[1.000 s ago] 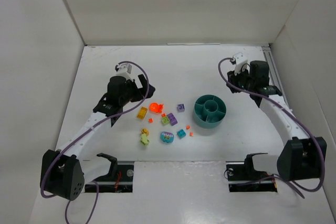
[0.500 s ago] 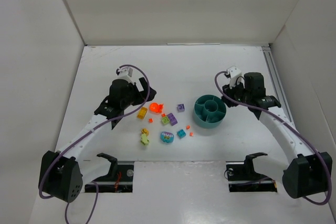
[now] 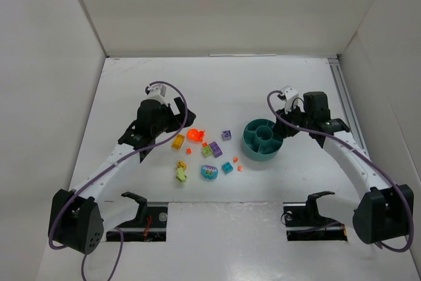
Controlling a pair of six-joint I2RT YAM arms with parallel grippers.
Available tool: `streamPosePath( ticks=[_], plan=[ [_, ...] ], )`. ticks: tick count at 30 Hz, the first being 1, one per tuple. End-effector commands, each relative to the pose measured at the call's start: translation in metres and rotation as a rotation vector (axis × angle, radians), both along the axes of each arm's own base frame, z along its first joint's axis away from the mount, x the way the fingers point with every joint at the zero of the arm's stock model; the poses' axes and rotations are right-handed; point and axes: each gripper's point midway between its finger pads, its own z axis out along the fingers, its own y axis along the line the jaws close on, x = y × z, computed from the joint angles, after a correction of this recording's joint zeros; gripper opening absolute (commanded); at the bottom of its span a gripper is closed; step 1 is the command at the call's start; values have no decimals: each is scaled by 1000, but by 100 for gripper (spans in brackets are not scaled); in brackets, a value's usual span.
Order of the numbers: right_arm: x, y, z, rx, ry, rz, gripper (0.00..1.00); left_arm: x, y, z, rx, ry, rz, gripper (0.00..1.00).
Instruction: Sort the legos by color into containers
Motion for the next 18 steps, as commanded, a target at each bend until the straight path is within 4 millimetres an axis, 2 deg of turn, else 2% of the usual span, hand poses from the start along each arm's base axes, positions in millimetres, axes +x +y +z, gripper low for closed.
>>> streamPosePath(
  ticks=[1,11,16,18],
  plan=[
    [-2,9,7,37,-8,33,40,-1,0,9,-16,-31,3,100],
    [-1,6,-1,17,17,18,53,-2,-2,6,-16,-21,-5,100],
    [0,4,1,7,16,8,53,-3,-4,3,-14,-13,-26,100],
    [3,0,13,-10,-30,7,53,-5,-5,1,-14,-3,-34,100]
  ],
)
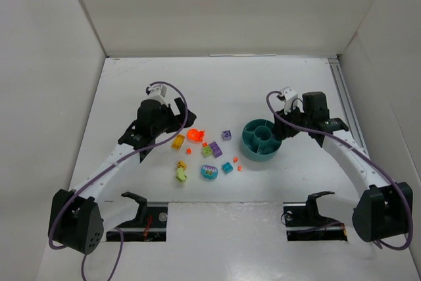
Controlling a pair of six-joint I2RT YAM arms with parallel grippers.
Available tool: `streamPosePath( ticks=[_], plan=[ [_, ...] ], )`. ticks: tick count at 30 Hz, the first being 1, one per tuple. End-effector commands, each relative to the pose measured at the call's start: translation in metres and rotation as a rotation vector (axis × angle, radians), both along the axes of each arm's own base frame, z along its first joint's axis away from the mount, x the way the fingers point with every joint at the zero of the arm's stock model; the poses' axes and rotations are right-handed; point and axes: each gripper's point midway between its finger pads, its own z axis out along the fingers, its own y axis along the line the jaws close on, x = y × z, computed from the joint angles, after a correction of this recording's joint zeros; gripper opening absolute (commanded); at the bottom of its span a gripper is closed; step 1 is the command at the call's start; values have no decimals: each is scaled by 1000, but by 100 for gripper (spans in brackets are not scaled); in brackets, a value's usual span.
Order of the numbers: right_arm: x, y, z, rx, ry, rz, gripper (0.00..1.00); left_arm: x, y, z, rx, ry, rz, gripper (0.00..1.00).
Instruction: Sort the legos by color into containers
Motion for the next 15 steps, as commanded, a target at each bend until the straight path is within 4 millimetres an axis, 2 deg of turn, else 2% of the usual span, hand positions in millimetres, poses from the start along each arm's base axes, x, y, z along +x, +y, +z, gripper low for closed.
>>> streamPosePath(
  ticks=[1,3,5,7,8,9,10,11,12,13,15],
  plan=[
    [6,-6,21,-33,-73,-22,55,-6,-4,0,-5,-1,-37,100],
    [8,-17,43,-65,-134,-71,58,-11,-14,-3,0,14,-69,100],
    [11,-36,57,-128,-181,-154,61,-13,-25,-13,28,37,-105,100],
    [9,-50,74,-149,-220,-223,64,-18,-47,-12,66,22,-183,100],
    [8,-59,75,-174,-225,-270,65,-19,-51,-16,99,32,-190,100],
    [6,-71,78,-203,-235,-316,65,-18,-65,-20,147,42,-207,100],
    [5,-71,81,-200,-243,-318,65,-19,-77,-19,149,43,-235,100],
    [4,-84,79,-235,-232,-378,65,-13,-79,-20,177,48,-198,100],
    [2,-89,77,-248,-223,-403,65,-12,-83,-37,221,98,-200,100],
    [-1,-92,78,-254,-219,-427,65,-4,-92,-28,212,93,-188,96],
    [-3,-98,72,-273,-202,-452,65,2,-100,-33,217,127,-175,91]
  ],
)
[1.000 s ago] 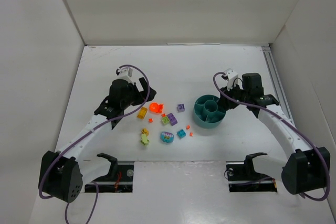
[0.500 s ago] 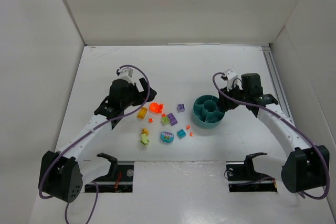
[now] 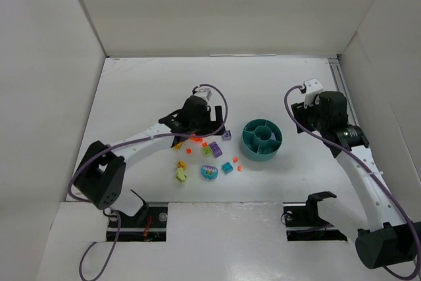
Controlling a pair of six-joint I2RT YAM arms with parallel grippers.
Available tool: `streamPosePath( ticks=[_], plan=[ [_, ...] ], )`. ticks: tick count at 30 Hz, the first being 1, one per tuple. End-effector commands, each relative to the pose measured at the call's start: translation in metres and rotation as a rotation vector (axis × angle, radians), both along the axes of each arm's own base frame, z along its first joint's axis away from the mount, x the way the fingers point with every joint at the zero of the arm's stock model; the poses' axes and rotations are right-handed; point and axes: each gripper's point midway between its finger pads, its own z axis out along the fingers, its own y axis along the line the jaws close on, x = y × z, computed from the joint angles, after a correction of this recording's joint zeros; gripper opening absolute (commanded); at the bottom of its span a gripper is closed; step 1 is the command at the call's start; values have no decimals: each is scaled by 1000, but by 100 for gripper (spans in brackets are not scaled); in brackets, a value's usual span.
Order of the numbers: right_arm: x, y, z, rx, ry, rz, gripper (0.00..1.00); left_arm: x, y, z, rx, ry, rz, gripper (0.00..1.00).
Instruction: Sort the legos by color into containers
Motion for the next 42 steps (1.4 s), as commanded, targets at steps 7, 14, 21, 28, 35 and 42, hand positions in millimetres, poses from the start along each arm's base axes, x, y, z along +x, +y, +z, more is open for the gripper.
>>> streamPosePath(
  ticks=[7,14,21,28,35,42],
  plan=[
    [-5,-34,0,-51,18,-185,65,34,-34,-4,164,12,94,85],
    [-5,-42,1,-57,18,-217,67,35,-56,-32,184,84,82,72],
    [-3,-44,-8,-64,49,-225,67,39,-59,-44,179,116,126,68],
    [-4,-45,-12,-66,58,-225,67,37,-68,-55,182,151,118,61],
    [-2,-44,-10,-64,49,-225,67,37,-64,-65,218,164,174,47],
    [-3,-44,-14,-55,61,-219,67,35,-67,-68,234,175,164,25]
  ],
)
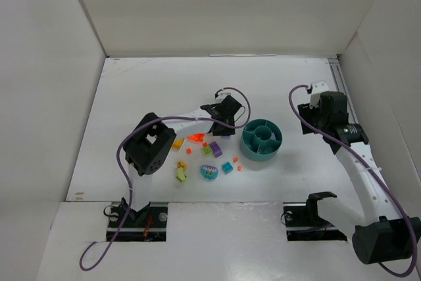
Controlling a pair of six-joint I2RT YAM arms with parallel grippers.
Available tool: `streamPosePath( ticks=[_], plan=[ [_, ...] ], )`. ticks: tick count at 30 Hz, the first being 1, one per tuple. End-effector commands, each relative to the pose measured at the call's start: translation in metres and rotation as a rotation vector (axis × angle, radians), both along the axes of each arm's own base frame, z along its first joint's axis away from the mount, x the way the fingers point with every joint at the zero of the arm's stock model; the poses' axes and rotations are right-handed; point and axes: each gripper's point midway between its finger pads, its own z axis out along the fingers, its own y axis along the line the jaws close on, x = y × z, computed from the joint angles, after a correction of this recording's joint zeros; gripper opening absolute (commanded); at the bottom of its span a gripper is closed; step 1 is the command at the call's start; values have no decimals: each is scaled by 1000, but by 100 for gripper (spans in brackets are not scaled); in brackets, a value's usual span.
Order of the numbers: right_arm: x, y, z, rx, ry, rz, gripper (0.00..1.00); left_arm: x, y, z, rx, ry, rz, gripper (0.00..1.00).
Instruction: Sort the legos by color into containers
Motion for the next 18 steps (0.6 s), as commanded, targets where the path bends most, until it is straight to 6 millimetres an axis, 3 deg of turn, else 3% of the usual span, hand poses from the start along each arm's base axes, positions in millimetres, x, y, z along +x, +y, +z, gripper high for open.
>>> streamPosePath(
  ticks=[1,3,7,13,15,18],
  plan=[
    [3,-1,5,15,-27,-15,67,5,-5,11,2,-18,15,24],
    [5,1,6,22,-35,-8,67,6,-4,16,-1,-31,20,22],
    [6,9,11,54,-66,29,67,13,-6,43,-17,-81,19,22],
    [1,7,34,66,-168,15,67,31,-15,129,-117,-277,-9,22],
    [-2,3,41,71,-197,-11,68,29,-31,164,-192,-357,-65,22],
    [-11,-4,52,72,-252,-54,69,12,-66,197,-246,-455,-256,26]
  ],
)
